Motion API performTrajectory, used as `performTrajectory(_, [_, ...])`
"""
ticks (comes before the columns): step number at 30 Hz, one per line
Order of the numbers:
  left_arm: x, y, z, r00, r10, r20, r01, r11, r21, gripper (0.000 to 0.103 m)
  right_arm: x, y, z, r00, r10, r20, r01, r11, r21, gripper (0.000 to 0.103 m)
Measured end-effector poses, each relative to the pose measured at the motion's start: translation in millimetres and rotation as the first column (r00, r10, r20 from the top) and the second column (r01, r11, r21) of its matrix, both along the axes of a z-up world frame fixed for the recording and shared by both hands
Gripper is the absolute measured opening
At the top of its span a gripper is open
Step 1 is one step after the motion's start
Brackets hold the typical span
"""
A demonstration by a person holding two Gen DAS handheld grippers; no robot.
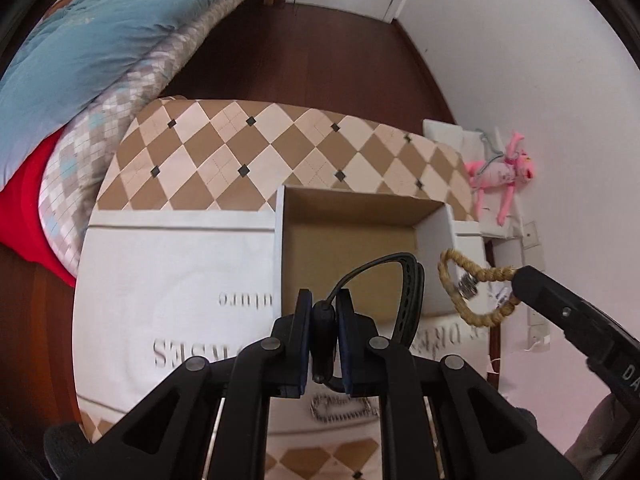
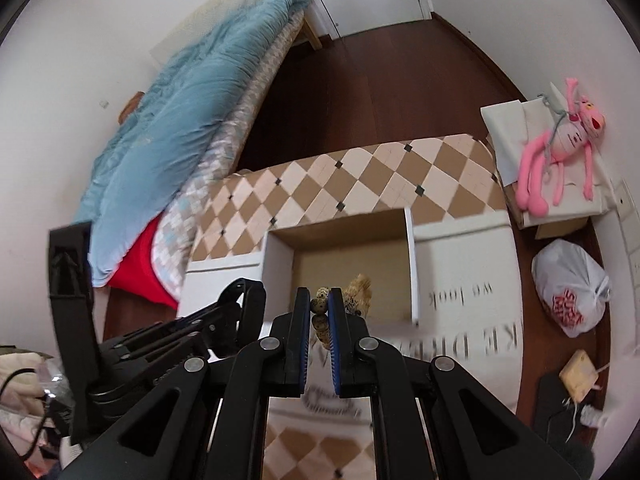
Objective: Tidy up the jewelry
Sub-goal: 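Carry the watch band and bead bracelet into the white box and release both, then withdraw both tools from the box and move toward the silver chains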
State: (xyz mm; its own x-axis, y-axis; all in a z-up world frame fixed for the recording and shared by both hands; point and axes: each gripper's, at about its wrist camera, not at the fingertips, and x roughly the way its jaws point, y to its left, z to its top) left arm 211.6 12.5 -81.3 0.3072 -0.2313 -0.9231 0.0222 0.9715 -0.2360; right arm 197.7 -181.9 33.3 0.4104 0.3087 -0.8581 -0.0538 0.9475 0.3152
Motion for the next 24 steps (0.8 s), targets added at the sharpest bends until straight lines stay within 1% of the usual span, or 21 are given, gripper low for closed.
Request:
performTrajectory(3, [23.0,-2.8,-12.7,0.999,0.000,-0.039,0.000,1.000,0.012,0.009,29.4,1.0,-18.2,1.000,-0.003,-0.028,0.003,1.000,-0.012,0.009])
performTrajectory(7, [45.8,-11.2,-24.2,0.995,0.003,-0.100,0.002,0.999,0.043,0.014,54.4,2.5,-39.4,0.998,0.006,-0.055,-0.008,0.999,-0.031,0.010])
performTrajectory(8, [48.6,-12.6,-25.2,0.994,0.007,-0.109,-0.002,0.999,0.045,0.014,62.2,3.3,-49.7,0.995,0.027,-0.099,-0.029,0.999,-0.022,0.010])
performTrajectory(9, [49.9,-13.8,-24.4,0.993,0.008,-0.114,-0.002,0.999,0.052,0.016,66.8,1.2,-57.8,0.990,0.020,-0.137,-0.023,1.000,-0.018,0.011])
performTrajectory(10, [50.9,-14.9,-22.9,0.994,0.008,-0.111,-0.001,0.998,0.065,0.022,69.4,0.1,-62.7,0.988,0.013,-0.157,-0.016,1.000,-0.019,0.013])
performTrajectory(11, [51.0,-15.0,-20.4,0.994,0.014,-0.105,-0.005,0.996,0.086,0.030,70.9,-3.5,-68.7,0.983,0.014,-0.181,-0.016,1.000,-0.013,0.022])
performTrajectory(12, [50.8,-14.6,-16.9,0.995,0.020,-0.096,-0.010,0.995,0.104,0.053,69.3,-5.9,-70.1,0.983,0.003,-0.185,-0.008,1.000,-0.027,0.037])
performTrajectory(13, [50.3,-13.9,-13.5,0.997,0.022,-0.081,-0.013,0.994,0.111,0.069,66.7,-9.8,-69.1,0.984,-0.010,-0.176,0.002,0.999,-0.047,0.044])
performTrajectory(14, [47.9,-12.5,-8.2,0.998,0.027,-0.054,-0.019,0.991,0.131,0.072,63.6,-12.0,-67.7,0.985,-0.014,-0.169,0.004,0.998,-0.058,0.056])
performTrajectory(16, [44.9,-8.4,-3.4,0.999,0.035,-0.030,-0.030,0.985,0.172,0.073,57.0,-16.3,-62.7,0.989,-0.027,-0.146,0.008,0.992,-0.129,0.061])
performTrajectory(17, [40.6,-4.8,-1.7,0.999,0.044,-0.015,-0.040,0.981,0.190,0.074,53.5,-18.0,-60.3,0.991,-0.031,-0.129,0.010,0.987,-0.163,0.069])
performTrajectory(18, [37.8,-1.1,-1.4,0.999,0.049,-0.004,-0.048,0.978,0.201,0.082,49.5,-18.9,-59.3,0.992,-0.042,-0.119,0.014,0.973,-0.229,0.080])
performTrajectory(19, [32.5,2.0,-1.1,0.999,0.052,0.016,-0.054,0.976,0.213,0.090,47.5,-19.3,-58.5,0.993,-0.046,-0.110,0.017,0.966,-0.257,0.085])
performTrajectory(20, [28.5,4.0,-1.1,0.998,0.052,0.033,-0.058,0.973,0.222,0.095,43.0,-19.6,-59.0,0.994,-0.051,-0.095,0.020,0.954,-0.300,0.095])
performTrajectory(21, [23.2,5.9,-1.8,0.997,0.050,0.054,-0.061,0.970,0.233,0.102,42.1,-19.4,-60.1,0.994,-0.056,-0.090,0.022,0.941,-0.337,0.100])
performTrajectory(22, [17.6,7.3,-3.8,0.997,0.045,0.071,-0.060,0.969,0.240,0.103,39.5,-17.6,-62.7,0.995,-0.051,-0.086,0.015,0.927,-0.375,0.100])
performTrajectory(24, [10.1,8.4,-8.2,0.995,0.033,0.091,-0.056,0.964,0.260,0.103,35.5,-12.6,-67.4,0.995,-0.040,-0.086,0.001,0.912,-0.409,0.101])
